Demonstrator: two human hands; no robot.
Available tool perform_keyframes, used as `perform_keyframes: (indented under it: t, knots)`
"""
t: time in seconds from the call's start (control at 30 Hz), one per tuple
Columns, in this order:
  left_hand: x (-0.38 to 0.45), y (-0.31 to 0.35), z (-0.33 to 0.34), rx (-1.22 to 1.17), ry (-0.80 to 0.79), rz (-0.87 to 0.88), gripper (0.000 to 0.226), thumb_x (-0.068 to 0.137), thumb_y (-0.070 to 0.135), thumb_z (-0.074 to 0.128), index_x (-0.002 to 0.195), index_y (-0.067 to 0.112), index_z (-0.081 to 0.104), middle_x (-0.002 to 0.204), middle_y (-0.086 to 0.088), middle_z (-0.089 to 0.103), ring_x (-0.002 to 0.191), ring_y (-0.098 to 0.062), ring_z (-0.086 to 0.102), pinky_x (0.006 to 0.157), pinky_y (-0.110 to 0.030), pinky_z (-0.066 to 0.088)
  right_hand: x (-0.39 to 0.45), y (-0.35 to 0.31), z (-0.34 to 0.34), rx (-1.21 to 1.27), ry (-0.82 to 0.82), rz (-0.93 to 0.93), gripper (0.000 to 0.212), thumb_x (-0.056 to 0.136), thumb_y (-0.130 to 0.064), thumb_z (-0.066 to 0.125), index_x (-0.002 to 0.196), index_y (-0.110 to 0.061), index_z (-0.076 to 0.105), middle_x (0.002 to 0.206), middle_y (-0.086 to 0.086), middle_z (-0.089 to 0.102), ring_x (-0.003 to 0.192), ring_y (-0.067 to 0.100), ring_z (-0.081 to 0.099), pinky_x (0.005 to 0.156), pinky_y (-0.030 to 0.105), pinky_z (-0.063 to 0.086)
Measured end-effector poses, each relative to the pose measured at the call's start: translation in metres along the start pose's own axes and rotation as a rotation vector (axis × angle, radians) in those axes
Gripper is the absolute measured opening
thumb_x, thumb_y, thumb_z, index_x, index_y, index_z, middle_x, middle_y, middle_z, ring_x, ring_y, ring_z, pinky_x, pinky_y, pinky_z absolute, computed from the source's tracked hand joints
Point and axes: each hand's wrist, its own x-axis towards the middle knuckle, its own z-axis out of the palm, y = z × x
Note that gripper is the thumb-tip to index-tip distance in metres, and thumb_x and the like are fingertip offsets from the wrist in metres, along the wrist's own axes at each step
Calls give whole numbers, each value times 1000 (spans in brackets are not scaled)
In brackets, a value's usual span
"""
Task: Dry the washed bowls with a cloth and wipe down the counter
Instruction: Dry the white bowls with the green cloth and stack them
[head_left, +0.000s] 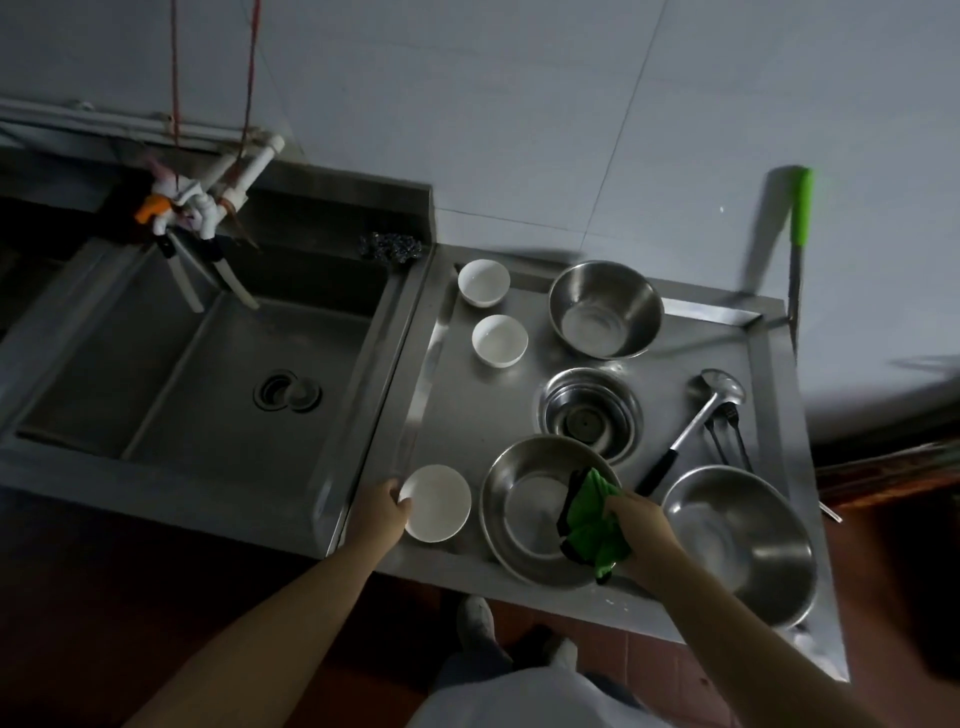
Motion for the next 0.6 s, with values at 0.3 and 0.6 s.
perform_keyframes:
  t: [0.3, 0.6]
  knots:
    - [-6, 31, -5, 88, 135, -3, 14, 85, 17, 59, 73, 23, 56, 78, -3, 66, 76, -30, 64, 67, -36, 53, -29, -14, -30, 254, -136, 83, 23, 87, 2, 52, 109, 6, 57, 93, 27, 67, 84, 42, 67, 68, 46, 57]
    - [50, 77, -8, 6, 34, 102, 18, 87, 17, 63, 100, 23, 74, 101, -3, 76, 94, -25, 70, 84, -35, 56, -25, -34, -25, 359, -324, -5, 48, 72, 5, 67, 120, 5, 62, 104, 32, 68, 86, 41, 70, 69, 44, 59]
